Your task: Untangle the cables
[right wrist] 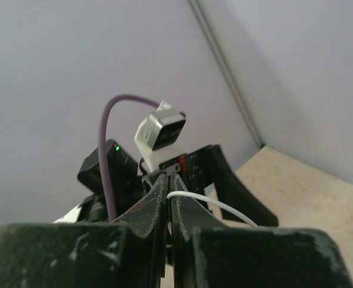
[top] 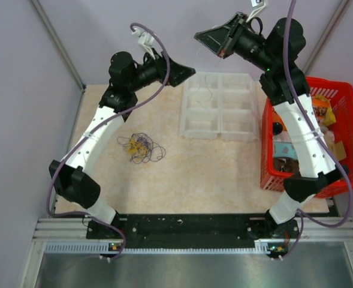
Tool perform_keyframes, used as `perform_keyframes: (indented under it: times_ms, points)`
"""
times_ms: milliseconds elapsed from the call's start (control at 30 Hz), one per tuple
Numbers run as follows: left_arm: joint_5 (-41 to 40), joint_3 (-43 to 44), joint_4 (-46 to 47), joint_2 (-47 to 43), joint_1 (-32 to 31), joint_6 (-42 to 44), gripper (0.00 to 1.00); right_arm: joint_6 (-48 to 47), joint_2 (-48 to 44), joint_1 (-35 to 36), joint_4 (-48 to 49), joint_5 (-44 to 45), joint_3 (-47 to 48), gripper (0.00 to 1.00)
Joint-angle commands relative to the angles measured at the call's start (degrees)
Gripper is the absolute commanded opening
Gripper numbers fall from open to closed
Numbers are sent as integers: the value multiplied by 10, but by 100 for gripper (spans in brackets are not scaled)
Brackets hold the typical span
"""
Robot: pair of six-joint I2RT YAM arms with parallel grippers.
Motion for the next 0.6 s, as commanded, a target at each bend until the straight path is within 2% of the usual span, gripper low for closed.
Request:
perform_keyframes:
  times_ms: [0, 167, 267, 333, 467, 567]
  points:
    - [163, -1, 240, 13, -7, -137, 85, 102, 21, -10, -33, -143, -4, 0]
    - [222, -49, 415, 23, -27, -272, 84, 124, 21, -17, -27, -173, -11, 0]
    - [238, -73, 451, 21, -24, -314, 76, 140, 12, -30, -13, -179, -27, 0]
    - [209, -91, 379, -4, -23, -252, 73, 141, 1, -40, -13, -175, -29, 0]
    - [87, -93, 163, -53, -24, -76, 75, 153, -10, -56, -14, -192, -33, 0]
    - [56, -85, 108, -66, -25, -17, 81, 143, -22, -57, -14, -194, -46, 0]
